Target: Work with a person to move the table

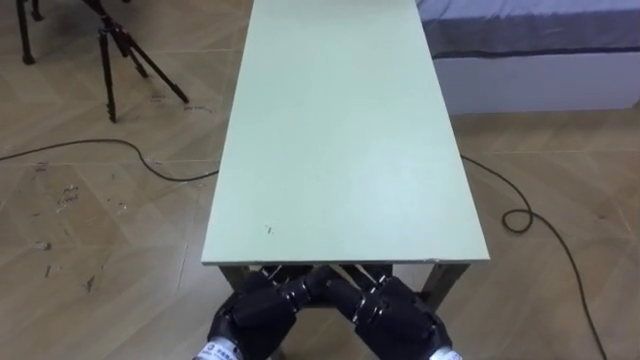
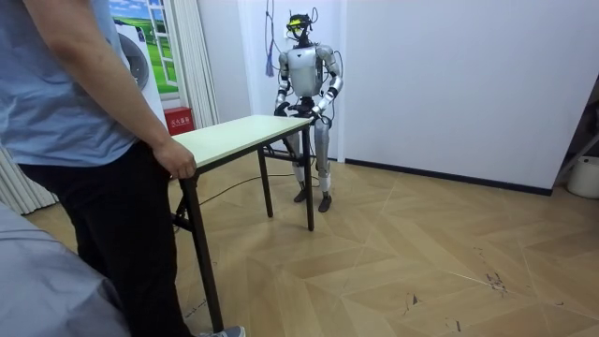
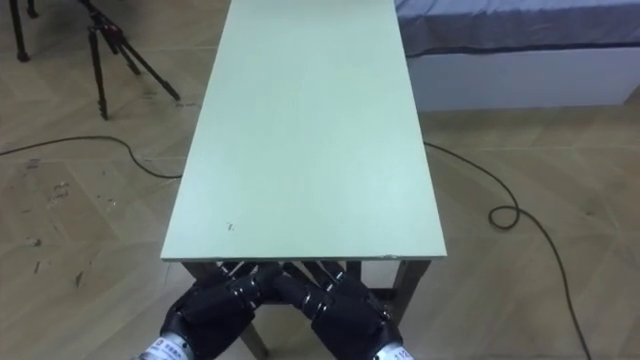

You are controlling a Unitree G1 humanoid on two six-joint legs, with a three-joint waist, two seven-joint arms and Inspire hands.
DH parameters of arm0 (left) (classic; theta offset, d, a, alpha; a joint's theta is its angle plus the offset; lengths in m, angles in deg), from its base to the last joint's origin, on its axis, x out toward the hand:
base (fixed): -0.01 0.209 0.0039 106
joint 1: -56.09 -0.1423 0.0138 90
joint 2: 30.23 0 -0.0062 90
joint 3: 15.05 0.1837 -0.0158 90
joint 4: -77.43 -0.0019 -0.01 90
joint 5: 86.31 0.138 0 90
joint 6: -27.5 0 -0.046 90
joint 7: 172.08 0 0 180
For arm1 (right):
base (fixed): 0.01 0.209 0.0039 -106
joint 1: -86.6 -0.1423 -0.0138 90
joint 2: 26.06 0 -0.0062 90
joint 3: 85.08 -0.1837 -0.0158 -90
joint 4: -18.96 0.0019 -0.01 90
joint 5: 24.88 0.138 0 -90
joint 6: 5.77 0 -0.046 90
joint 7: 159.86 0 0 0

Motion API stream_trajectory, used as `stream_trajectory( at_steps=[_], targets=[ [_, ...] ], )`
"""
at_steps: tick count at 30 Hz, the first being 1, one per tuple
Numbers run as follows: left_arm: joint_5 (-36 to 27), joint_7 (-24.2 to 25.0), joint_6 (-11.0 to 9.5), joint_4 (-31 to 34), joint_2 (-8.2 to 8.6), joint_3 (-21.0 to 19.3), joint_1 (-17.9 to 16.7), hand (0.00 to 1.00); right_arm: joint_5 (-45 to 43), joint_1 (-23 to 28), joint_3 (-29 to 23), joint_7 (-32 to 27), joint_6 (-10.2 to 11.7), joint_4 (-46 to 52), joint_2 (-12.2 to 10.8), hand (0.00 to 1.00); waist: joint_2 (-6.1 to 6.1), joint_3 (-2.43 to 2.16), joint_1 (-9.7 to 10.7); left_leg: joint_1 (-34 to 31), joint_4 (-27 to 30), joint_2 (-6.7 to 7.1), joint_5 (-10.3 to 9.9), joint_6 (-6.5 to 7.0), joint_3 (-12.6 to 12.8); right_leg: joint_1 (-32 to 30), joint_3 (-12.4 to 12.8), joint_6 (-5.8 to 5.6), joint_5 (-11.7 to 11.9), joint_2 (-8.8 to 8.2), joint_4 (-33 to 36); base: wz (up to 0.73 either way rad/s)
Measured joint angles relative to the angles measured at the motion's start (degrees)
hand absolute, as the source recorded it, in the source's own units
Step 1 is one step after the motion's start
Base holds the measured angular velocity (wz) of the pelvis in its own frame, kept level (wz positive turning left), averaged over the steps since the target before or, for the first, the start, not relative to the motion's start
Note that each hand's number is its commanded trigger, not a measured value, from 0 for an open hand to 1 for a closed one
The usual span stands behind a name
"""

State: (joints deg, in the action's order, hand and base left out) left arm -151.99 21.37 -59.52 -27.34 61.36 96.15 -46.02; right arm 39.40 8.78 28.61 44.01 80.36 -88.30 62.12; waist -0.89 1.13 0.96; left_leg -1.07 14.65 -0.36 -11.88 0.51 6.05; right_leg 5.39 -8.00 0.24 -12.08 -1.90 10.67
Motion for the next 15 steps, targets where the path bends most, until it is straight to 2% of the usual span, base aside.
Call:
stream_trajectory(
  at_steps=[7,9,11,15],
  targets=[
    [-0.1,-2.9,1.9,-1.4,0.27,-3.2,0.9,0.0,-3.9,-2.3,-0.4,-1.5,-2.0,-0.1,0.3,0.0,-0.03,-0.01,-0.1,0.4,0.0,-0.05,0.0,0.0,0.1,0.3,-0.4,0.0,0.0,0.02,0.0,0.0],
    [-0.1,-3.5,2.2,-3.5,0.75,-3.9,2.2,0.0,-3.7,-2.9,-0.5,-2.1,-2.7,-0.4,0.3,0.0,-0.02,0.0,-0.3,0.8,0.0,-0.04,0.0,0.0,0.1,0.5,-0.4,0.0,0.0,0.02,-0.1,0.0],
    [-0.1,-4.1,3.1,-6.3,2.12,-4.1,4.6,0.0,-3.3,-3.3,-0.9,-3.4,-3.4,-0.5,0.2,0.0,0.04,0.04,-1.1,0.9,0.0,-0.03,0.0,0.0,0.1,0.6,-0.3,0.0,0.0,0.01,-0.1,0.0],
    [-0.2,-4.7,3.8,-7.3,2.75,-4.6,5.5,0.0,-2.7,-3.4,-3.1,-5.5,-3.8,-0.9,-1.0,0.0,0.09,0.07,-1.4,1.0,0.0,-0.06,0.0,0.0,0.0,0.7,-0.6,0.0,0.0,-0.02,-0.1,0.0]
  ],
)
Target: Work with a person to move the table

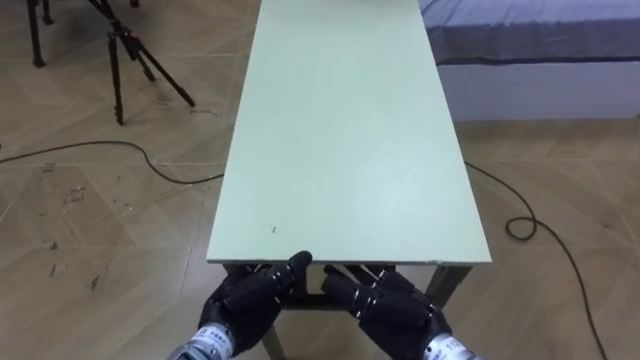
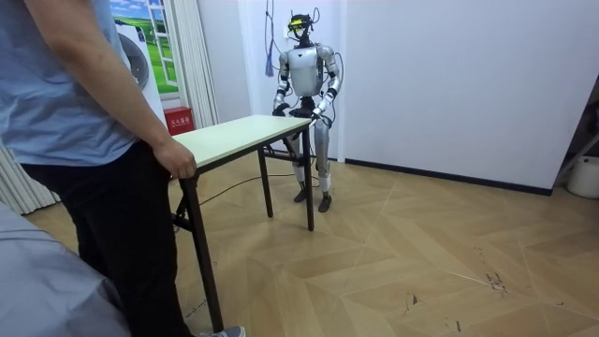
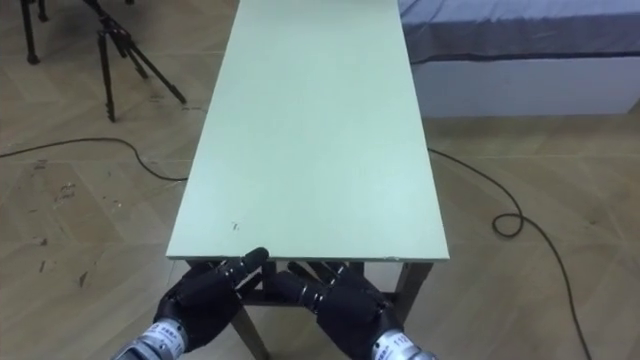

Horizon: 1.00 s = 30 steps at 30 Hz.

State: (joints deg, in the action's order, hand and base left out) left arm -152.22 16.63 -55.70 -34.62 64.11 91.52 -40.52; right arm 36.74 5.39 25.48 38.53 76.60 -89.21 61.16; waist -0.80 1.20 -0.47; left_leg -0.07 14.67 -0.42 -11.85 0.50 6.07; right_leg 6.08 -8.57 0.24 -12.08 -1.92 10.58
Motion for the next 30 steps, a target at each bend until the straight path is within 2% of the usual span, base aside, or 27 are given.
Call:
stream_trajectory(
  at_steps=[4,8,11,17,23,30],
  targets=[
    [-1.0,-0.6,1.3,0.0,0.36,-1.0,0.2,0.0,-0.2,-0.2,-3.1,-2.5,-1.0,-0.2,-0.3,0.0,0.09,0.04,0.1,0.0,0.0,0.01,0.0,0.01,0.1,0.0,-0.2,0.0,0.0,-0.05,0.0,0.0],
    [-1.0,-0.8,3.3,0.0,1.7,-3.5,0.2,0.0,-0.1,-0.8,-6.3,-5.3,-2.4,-0.7,-2.2,0.0,0.29,-0.04,0.2,-0.2,0.0,-0.02,0.1,-0.01,0.1,-0.2,-0.3,0.0,0.0,-0.05,0.0,0.0],
    [-1.0,-0.8,4.6,0.0,1.78,-4.4,0.2,0.0,0.2,-0.9,-6.8,-6.7,-2.5,-0.7,-2.6,0.0,0.45,-0.15,0.2,-0.1,0.1,-0.04,0.1,-0.01,0.0,0.0,-0.8,0.0,0.0,-0.1,0.1,0.0],
    [-2.3,-0.9,6.7,-0.6,1.79,-5.4,0.3,0.0,7.0,-0.9,-8.2,-10.1,-3.1,-0.7,-2.5,0.0,0.6,-0.25,0.2,0.5,0.1,-0.02,0.1,-0.01,0.0,0.8,-0.7,0.01,0.0,-0.11,0.1,0.0],
    [-6.5,-2.3,7.0,-1.1,1.85,-5.4,0.4,0.0,14.0,-0.9,-8.8,-12.2,-3.0,-0.7,-2.5,0.0,0.46,-0.37,0.4,0.7,0.1,-0.02,0.1,-0.02,0.0,1.1,-0.8,0.01,0.0,-0.08,0.1,0.0],
    [-6.7,-3.4,7.1,-1.2,2.18,-5.4,0.4,0.0,15.0,-0.9,-9.7,-13.6,-2.6,-0.7,-2.5,0.0,0.08,-0.61,0.4,0.7,0.1,-0.02,0.1,-0.03,0.0,1.1,-0.7,0.01,0.0,-0.07,0.1,0.0]
  ],
)
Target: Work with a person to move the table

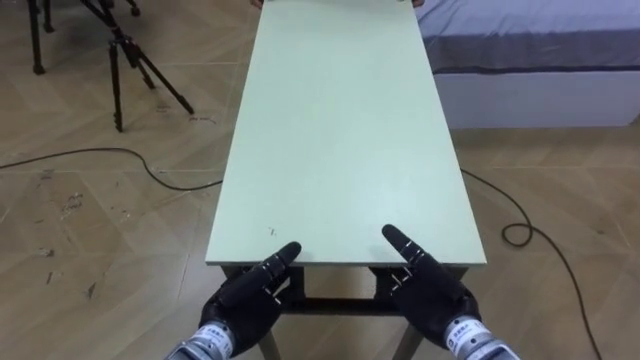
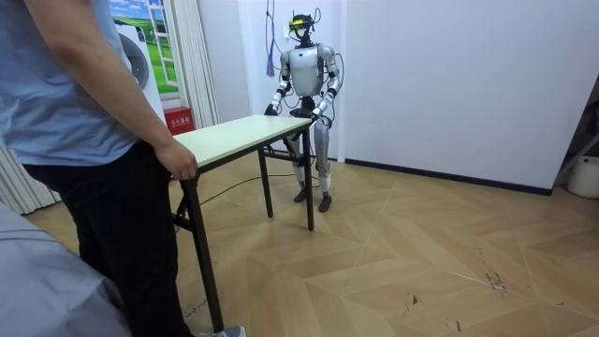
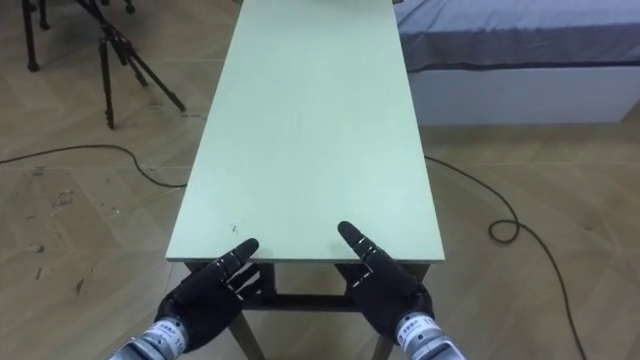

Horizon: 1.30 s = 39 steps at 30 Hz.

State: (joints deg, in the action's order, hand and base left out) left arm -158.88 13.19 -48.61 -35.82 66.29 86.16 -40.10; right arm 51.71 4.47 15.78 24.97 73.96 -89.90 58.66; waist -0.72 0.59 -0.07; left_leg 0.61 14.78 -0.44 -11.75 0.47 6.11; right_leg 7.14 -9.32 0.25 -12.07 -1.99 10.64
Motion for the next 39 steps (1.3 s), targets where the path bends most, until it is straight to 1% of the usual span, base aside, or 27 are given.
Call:
stream_trajectory(
  at_steps=[3,6,8,11,14,20,24,29,30,31,32,33,34,35,39],
  targets=[
    [-1.1,-0.1,0.0,-0.2,0.02,0.0,0.0,0.0,0.9,0.0,-0.1,-0.4,0.3,0.0,0.0,0.0,-0.01,-0.01,0.0,0.0,0.0,-0.01,0.0,-0.01,0.0,-0.1,0.0,0.0,0.0,0.01,0.0,0.0],
    [-4.2,-0.1,0.0,-0.6,0.26,0.0,0.0,0.0,3.4,0.0,-0.1,-0.9,0.9,0.0,-0.3,0.0,-0.02,-0.01,0.0,0.0,0.0,-0.01,0.0,-0.01,0.0,0.1,-0.1,0.0,0.0,0.0,0.0,0.0],
    [-6.9,-0.1,-0.2,-1.7,0.92,-0.2,0.0,0.0,4.4,0.0,-0.6,-1.0,1.0,-0.3,-1.2,0.0,-0.06,-0.01,0.0,0.3,0.0,0.0,0.0,-0.01,0.0,0.4,-0.1,0.0,0.0,-0.02,0.0,0.0],
    [-8.5,-0.1,-0.3,-3.1,1.58,-0.6,0.0,0.0,4.4,0.0,-0.8,-1.0,1.5,-0.6,-1.7,0.0,-0.17,0.06,0.0,0.7,0.0,-0.01,0.0,-0.01,0.1,0.7,-0.2,0.0,0.0,-0.03,0.0,0.0],
    [-9.4,-0.1,-0.3,-3.7,1.88,-0.8,0.0,0.0,4.4,0.0,-0.8,-1.0,1.7,-0.6,-1.9,0.0,-0.31,0.16,-0.1,0.7,0.0,-0.04,0.0,-0.01,0.1,0.6,-0.3,0.0,0.0,-0.02,0.0,0.0],
    [-11.1,-0.9,-0.3,-3.7,2.14,-1.0,0.0,0.0,4.5,0.0,-0.8,-0.9,2.1,-0.6,-2.3,0.0,-0.36,0.13,-0.1,-0.2,0.1,-0.08,0.0,-0.02,0.1,-0.2,-0.5,0.01,0.0,-0.02,0.1,0.0],
    [-11.1,-1.4,-0.3,-3.7,2.4,-1.2,0.0,0.0,4.5,-0.1,-0.9,-0.9,2.2,-0.6,-2.5,0.0,-0.45,0.09,-0.1,-0.2,0.0,-0.08,0.0,-0.02,0.1,-0.3,-0.4,0.01,0.0,-0.03,0.1,0.0],
    [-11.2,-2.6,-0.3,-3.7,3.29,-1.9,0.0,0.0,4.5,-0.3,-0.9,-0.9,2.0,-0.6,-2.5,0.0,-0.53,0.06,0.0,0.0,0.0,-0.06,0.0,-0.02,0.1,-0.2,-0.4,0.0,0.0,-0.02,0.0,0.0],
    [-11.2,-2.6,-0.3,-3.7,3.36,-1.9,0.0,0.0,4.5,-0.3,-0.9,-0.9,2.0,-0.6,-2.5,0.11,-0.53,0.06,0.0,0.0,0.0,-0.06,0.0,-0.02,0.1,-0.3,-0.4,0.0,0.0,-0.02,0.0,0.0],
    [-11.2,-2.7,-0.3,-3.7,3.38,-2.0,0.0,0.0,4.5,-0.3,-0.9,-0.9,2.0,-0.6,-2.5,0.63,-0.53,0.06,0.0,0.0,0.0,-0.06,0.0,-0.02,0.1,-0.3,-0.4,0.0,0.0,-0.02,0.0,0.0],
    [-11.1,-2.8,-0.3,-3.7,3.43,-2.1,0.0,0.31,4.4,-0.3,-0.9,-0.9,2.0,-0.6,-2.5,1.0,-0.53,0.06,0.0,0.0,0.0,-0.07,0.0,-0.02,0.1,-0.3,-0.4,0.01,0.0,-0.01,0.0,0.0],
    [-11.1,-3.0,-0.3,-3.7,3.43,-2.1,0.1,0.66,4.4,-0.3,-0.9,-0.9,2.0,-0.6,-2.5,1.0,-0.53,0.06,0.0,0.0,0.0,-0.07,0.0,-0.02,0.1,-0.3,-0.4,0.0,0.0,-0.01,0.0,0.0],
    [-11.1,-3.3,-0.3,-3.7,3.45,-2.1,0.2,0.89,4.4,-0.3,-0.9,-0.9,2.0,-0.6,-2.5,1.0,-0.52,0.07,0.0,0.0,-0.1,-0.07,0.0,-0.02,0.1,-0.3,-0.3,0.0,0.0,0.0,0.0,0.0],
    [-11.0,-3.5,-0.3,-3.7,3.46,-2.1,0.3,1.0,4.4,-0.3,-0.9,-0.8,2.0,-0.6,-2.5,1.0,-0.52,0.07,0.0,0.0,-0.2,-0.07,0.0,-0.02,0.1,-0.3,-0.2,0.01,0.0,0.02,0.0,0.0],
    [-11.0,-3.9,-0.3,-3.7,3.46,-2.1,0.3,1.0,4.4,-0.3,-0.9,-0.4,2.0,-0.6,-2.5,1.0,-0.45,0.11,-0.1,-0.1,-0.3,-0.07,0.0,-0.02,0.1,-0.3,-0.2,0.01,0.0,0.03,0.1,0.0]
  ],
)
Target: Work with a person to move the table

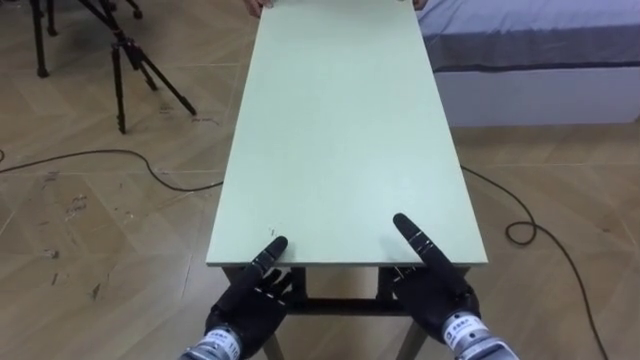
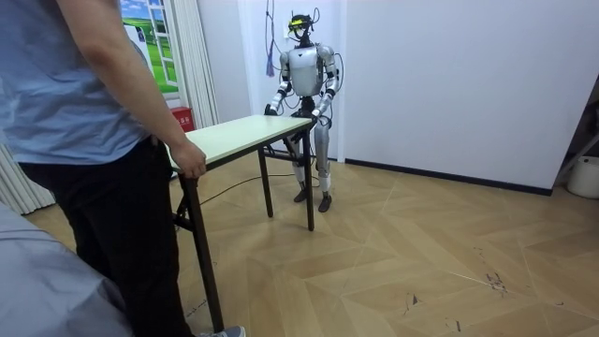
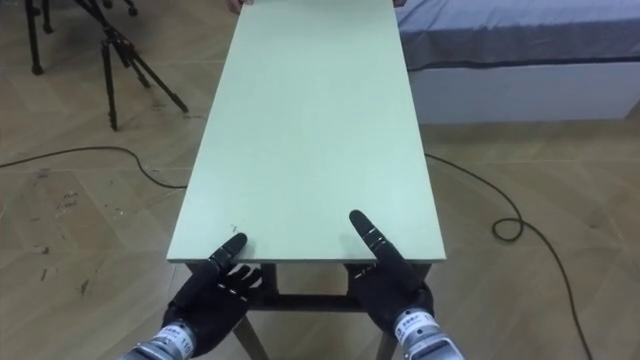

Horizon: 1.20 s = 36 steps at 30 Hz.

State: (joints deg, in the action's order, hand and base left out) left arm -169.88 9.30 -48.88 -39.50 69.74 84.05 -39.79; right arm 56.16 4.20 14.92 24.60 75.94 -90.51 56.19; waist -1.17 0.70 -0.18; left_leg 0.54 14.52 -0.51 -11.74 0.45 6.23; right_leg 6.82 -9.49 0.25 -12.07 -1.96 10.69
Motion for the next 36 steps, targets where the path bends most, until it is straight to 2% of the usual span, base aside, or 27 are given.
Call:
stream_trajectory(
  at_steps=[8,14,36],
  targets=[
    [0.0,1.7,0.3,2.7,0.32,-0.1,0.2,1.0,-0.2,0.0,0.0,-1.2,0.0,-2.3,-0.3,1.0,0.19,0.08,-0.8,-0.2,-0.2,0.0,0.0,-0.01,0.0,-0.5,0.0,0.0,0.0,0.01,0.0,0.0],
    [0.1,1.1,1.0,2.9,0.36,-0.1,0.3,1.0,-0.8,0.2,0.1,-1.2,0.3,-2.4,-0.4,1.0,0.51,0.17,-0.8,0.2,-0.2,0.08,0.0,-0.01,-0.1,0.1,0.0,0.0,0.0,-0.03,-0.1,0.0],
    [3.3,-0.1,0.3,2.9,0.51,-0.7,0.6,1.0,-1.9,0.2,0.0,-1.0,0.7,-3.0,-1.6,1.0,0.39,0.22,-0.8,0.5,-0.3,0.01,0.0,-0.01,-0.1,0.0,0.4,0.0,0.0,0.04,-0.1,0.0]
  ],
)
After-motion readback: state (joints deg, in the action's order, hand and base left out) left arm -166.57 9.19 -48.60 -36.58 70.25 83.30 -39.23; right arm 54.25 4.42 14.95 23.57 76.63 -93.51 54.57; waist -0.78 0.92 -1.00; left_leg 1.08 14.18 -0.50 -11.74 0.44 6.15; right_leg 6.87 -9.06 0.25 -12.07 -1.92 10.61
